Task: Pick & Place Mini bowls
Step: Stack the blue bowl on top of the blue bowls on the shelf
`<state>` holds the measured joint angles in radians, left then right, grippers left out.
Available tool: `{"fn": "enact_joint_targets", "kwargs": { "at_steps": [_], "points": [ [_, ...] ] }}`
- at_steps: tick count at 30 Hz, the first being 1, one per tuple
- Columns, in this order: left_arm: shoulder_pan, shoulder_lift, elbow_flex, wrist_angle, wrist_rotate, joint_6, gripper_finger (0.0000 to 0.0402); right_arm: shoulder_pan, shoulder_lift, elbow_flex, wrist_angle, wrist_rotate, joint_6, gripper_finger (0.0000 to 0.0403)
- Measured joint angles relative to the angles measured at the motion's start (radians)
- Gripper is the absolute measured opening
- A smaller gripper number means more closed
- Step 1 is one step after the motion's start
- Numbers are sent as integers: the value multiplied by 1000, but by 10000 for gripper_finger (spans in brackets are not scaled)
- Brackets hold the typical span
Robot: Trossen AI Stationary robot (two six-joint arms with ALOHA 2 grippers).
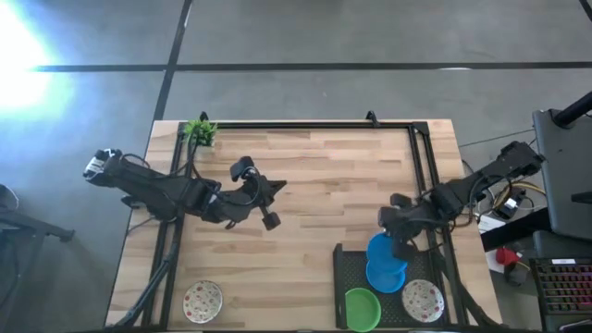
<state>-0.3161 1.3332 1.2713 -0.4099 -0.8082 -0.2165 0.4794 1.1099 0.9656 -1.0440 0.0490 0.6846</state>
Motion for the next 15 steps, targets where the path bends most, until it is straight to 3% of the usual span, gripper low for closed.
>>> {"fn": "enact_joint_targets", "kwargs": {
  "at_steps": [7, 15],
  "points": [
    [0, -5, 0, 1, 0, -2, 0, 97, 4, -111, 90, -5, 123, 8],
    [0, -5, 0, 1, 0, -2, 0, 119, 4, -219, 237, 3, 185, 8]
  ]
}}
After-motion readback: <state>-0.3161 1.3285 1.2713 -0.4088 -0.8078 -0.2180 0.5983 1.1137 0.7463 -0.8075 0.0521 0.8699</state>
